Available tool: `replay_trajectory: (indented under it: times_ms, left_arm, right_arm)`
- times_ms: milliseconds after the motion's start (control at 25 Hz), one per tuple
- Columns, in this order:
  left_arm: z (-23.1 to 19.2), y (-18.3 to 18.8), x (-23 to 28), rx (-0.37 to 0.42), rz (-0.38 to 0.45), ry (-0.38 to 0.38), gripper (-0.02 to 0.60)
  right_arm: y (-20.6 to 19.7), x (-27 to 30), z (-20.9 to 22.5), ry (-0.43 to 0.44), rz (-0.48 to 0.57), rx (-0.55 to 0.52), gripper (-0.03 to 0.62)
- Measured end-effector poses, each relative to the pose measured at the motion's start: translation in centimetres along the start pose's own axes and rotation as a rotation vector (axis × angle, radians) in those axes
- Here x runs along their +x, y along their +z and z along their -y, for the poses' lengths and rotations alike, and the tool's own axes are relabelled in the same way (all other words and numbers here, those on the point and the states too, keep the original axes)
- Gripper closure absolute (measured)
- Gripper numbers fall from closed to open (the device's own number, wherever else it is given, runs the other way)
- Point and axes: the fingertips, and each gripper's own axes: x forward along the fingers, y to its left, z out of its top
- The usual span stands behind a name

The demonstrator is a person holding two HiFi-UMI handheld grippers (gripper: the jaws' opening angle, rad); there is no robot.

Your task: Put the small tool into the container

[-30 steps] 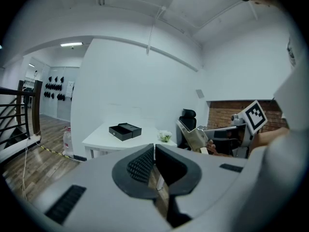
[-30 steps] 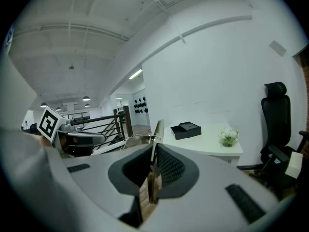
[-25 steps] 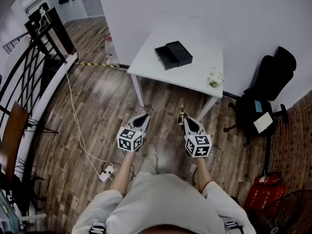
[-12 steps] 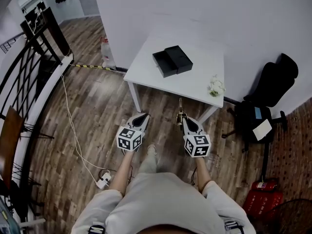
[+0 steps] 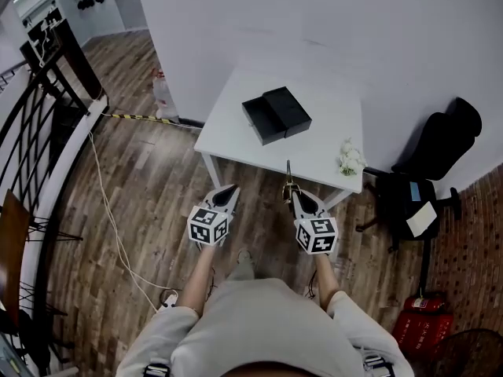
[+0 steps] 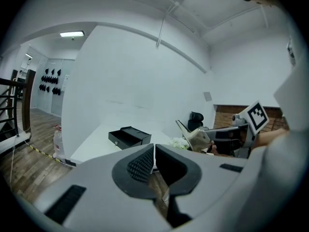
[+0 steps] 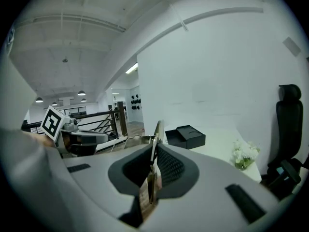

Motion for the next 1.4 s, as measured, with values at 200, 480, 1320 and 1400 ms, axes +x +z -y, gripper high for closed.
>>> replay_trajectory:
  times_ms: [200,480,1320,1400]
  left_arm:
    - [-3.3,2.0,2.9,0.0,0.002,-0.022,0.566]
    - [-7.7,4.1,6.1,0.006,0.003,-0.05,0.566]
    - [-12.0,4.2,9.3,-0.023,-0.011,-0.081,0.566]
    - [-12.2,4.2,9.5,-0.023,-0.014,-0.077,0.566]
  right_arm:
    - [1.8,4.0,0.7,-0.017,-0.005,-0.002,0.574]
    - [3.8,8.8,1.5,-0.047,-0.005,0.0,0.574]
    - [4.1,13.5,1.6,-0.069,-0.052,-0.027,0.574]
    - [4.1,13.9,1.9,-0.067,-0.058,-0.026,0.574]
